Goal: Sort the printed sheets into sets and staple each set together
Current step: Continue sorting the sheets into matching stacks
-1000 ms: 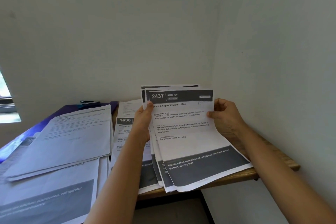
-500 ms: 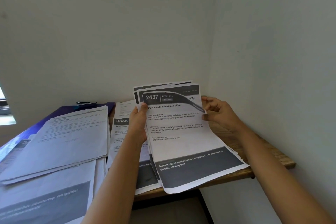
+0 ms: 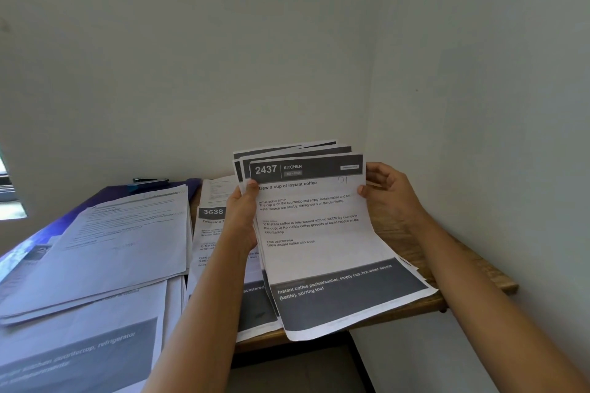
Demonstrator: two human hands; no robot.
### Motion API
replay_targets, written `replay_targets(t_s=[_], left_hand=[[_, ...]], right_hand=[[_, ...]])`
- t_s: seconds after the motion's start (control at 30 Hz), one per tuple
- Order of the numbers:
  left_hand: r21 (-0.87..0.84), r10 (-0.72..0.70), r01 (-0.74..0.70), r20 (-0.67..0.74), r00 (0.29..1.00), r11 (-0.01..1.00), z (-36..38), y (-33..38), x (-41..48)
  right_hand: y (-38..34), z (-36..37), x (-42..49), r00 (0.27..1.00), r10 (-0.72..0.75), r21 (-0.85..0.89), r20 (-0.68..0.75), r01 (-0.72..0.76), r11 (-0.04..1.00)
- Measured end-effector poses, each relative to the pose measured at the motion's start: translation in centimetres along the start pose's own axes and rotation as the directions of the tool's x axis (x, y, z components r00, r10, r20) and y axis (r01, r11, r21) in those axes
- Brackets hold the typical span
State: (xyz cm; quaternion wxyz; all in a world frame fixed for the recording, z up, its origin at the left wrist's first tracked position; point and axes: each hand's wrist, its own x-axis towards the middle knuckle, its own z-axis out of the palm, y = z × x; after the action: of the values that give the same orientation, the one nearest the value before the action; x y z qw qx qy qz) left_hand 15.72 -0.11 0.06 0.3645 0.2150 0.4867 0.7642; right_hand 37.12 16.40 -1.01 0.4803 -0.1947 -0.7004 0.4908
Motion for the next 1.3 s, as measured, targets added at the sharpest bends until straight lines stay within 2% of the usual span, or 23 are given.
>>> replay_targets(t_s=[0.17,0.27,0.43,0.57,0.67,0.83,0.97,1.3], left_hand=[[0.003,-0.001,0.001,-0.004,1.0,1.0,0.1,0.0,0.0],[-0.005,0.001,-0.001,-0.011,1.0,1.0,0.0,-0.1,0.1],[-0.022,0.005,-0.005,-0.021,1.0,1.0,0.0,-0.1,0.3],[-0.024,0.004,-0.005,-0.028,1.0,1.0,0.0,-0.2,0.3],[-0.026,-0.004,0.003,-0.026,1.0,1.0,0.0,-0.2,0.2],[-0.016,-0.003,0.002,-0.007,1.0,1.0,0.0,-0.1,0.1],[-0.005,0.011,-0.01,0.008,1.0,1.0,0.0,-0.2,0.1],[-0.004,0.0,0.0,0.01,1.0,1.0,0.0,-0.1,0.1]], right_hand=[[-0.4,-0.2,0.1,0.998,-0.051,-0.014,-0.03,0.05,0.999],[-0.8,-0.1,-0.2,0.993,-0.091,0.058,0.072,0.087,0.995],[-1.4,-0.2,-0.7,0.946,-0.072,0.028,0.315,0.066,0.997],[-1.3,-0.5,-0.8,0.918,-0.036,-0.007,0.395,0.042,0.999],[-1.2,-0.4,-0.8,0.936,-0.039,0.064,0.35,0.018,0.998],[0.1,-0.2,0.2,0.987,-0.04,0.1,0.156,0.025,0.995],[0.9,0.0,0.3,0.987,0.036,0.159,0.158,-0.062,0.985],[0.7,-0.2,0.3,0.987,0.053,0.087,0.154,-0.067,0.994]])
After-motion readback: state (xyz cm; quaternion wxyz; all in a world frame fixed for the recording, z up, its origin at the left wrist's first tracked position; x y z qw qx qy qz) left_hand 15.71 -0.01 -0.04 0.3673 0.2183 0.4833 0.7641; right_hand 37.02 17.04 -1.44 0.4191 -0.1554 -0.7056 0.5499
